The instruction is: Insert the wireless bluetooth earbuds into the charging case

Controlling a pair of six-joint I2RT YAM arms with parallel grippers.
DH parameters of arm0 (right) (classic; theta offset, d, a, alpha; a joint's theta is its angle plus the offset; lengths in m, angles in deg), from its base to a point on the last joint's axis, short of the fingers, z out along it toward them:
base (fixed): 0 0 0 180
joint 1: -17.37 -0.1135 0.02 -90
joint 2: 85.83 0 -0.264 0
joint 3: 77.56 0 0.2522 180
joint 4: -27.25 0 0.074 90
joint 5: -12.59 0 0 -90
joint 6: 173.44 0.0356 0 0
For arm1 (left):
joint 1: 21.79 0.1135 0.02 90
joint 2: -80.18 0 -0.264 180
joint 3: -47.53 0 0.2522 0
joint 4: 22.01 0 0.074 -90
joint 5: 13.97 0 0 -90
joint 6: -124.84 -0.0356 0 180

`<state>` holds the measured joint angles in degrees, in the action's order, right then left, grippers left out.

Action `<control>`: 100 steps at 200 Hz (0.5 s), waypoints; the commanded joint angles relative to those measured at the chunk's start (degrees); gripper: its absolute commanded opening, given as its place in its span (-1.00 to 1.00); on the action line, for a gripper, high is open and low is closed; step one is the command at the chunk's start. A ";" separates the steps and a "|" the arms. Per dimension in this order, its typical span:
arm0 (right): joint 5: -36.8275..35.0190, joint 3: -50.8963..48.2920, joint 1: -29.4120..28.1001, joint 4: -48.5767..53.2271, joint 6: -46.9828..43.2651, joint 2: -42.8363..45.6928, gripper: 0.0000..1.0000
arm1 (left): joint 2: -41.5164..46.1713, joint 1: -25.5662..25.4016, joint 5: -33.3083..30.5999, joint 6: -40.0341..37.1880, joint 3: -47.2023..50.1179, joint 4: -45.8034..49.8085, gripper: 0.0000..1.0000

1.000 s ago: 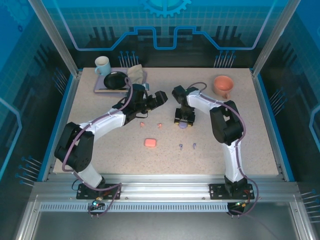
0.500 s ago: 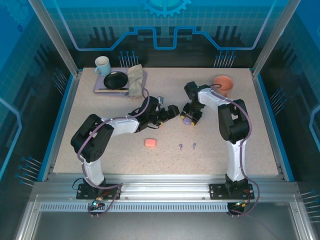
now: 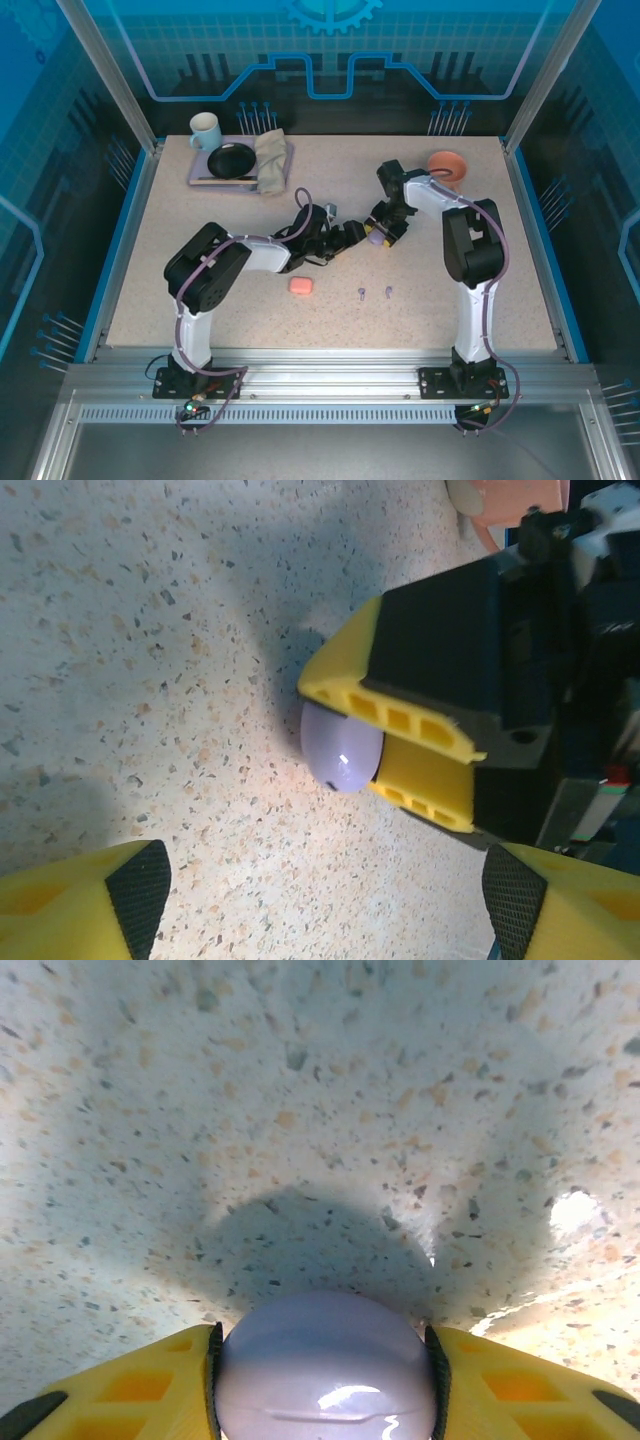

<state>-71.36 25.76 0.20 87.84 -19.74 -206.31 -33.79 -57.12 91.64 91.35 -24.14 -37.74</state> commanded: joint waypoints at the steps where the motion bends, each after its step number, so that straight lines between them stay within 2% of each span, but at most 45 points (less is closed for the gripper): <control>1: 0.59 0.42 0.79 -0.32 1.07 2.69 -0.07 | -1.50 -0.61 1.52 0.97 -0.36 -4.10 0.63; 68: 2.12 2.15 0.80 -0.60 1.89 3.45 -0.08 | -4.92 -1.31 1.45 2.11 -2.07 -7.39 0.36; 100: 2.30 2.56 0.69 -0.57 2.04 3.72 -0.08 | -6.54 -1.74 0.45 3.03 -2.79 -9.89 0.31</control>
<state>-70.42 26.20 0.44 86.86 -18.71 -205.02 -38.20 -58.01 92.39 93.45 -25.10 -44.50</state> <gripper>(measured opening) 0.465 0.662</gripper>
